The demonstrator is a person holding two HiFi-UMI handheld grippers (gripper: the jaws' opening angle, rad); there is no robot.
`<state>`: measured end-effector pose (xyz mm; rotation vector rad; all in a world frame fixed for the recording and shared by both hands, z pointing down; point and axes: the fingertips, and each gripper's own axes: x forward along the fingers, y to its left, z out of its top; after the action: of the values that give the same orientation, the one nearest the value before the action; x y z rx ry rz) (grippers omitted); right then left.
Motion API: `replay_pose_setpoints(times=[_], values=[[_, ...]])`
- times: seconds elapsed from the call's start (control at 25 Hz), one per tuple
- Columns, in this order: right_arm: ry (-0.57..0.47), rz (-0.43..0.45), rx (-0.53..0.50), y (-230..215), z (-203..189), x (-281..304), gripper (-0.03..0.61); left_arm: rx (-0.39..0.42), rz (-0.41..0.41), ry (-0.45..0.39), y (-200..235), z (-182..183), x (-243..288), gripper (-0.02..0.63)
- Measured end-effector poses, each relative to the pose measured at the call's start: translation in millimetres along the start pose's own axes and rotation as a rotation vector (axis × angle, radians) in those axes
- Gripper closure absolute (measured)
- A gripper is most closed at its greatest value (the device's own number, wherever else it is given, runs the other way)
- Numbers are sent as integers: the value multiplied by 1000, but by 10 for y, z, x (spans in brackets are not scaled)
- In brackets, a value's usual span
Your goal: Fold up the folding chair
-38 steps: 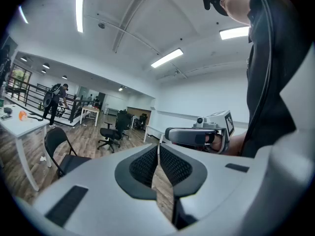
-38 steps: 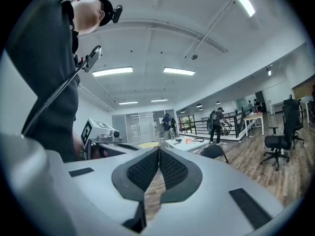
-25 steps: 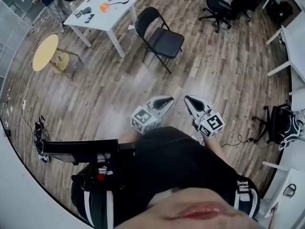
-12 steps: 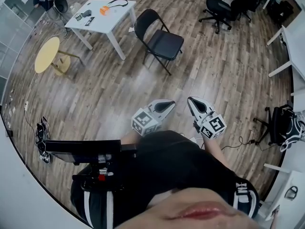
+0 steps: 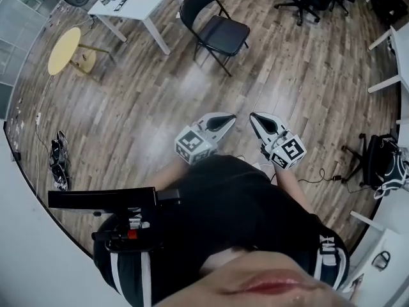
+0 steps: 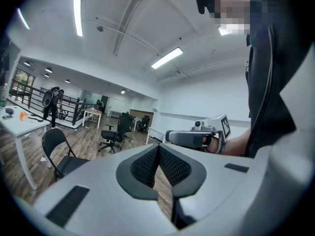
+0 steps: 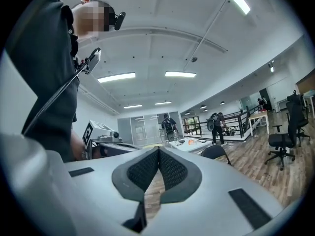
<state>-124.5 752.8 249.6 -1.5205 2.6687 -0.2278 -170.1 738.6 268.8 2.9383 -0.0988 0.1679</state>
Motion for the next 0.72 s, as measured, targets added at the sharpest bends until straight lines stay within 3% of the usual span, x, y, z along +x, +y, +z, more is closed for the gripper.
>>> replay_pose_setpoints(times=[0.4, 0.72], values=[[20, 74, 20, -112, -106, 8, 567, -45, 93, -21, 70, -5, 55, 609], [35, 51, 25, -250, -55, 608, 567, -65, 77, -53, 682, 109, -28, 609]])
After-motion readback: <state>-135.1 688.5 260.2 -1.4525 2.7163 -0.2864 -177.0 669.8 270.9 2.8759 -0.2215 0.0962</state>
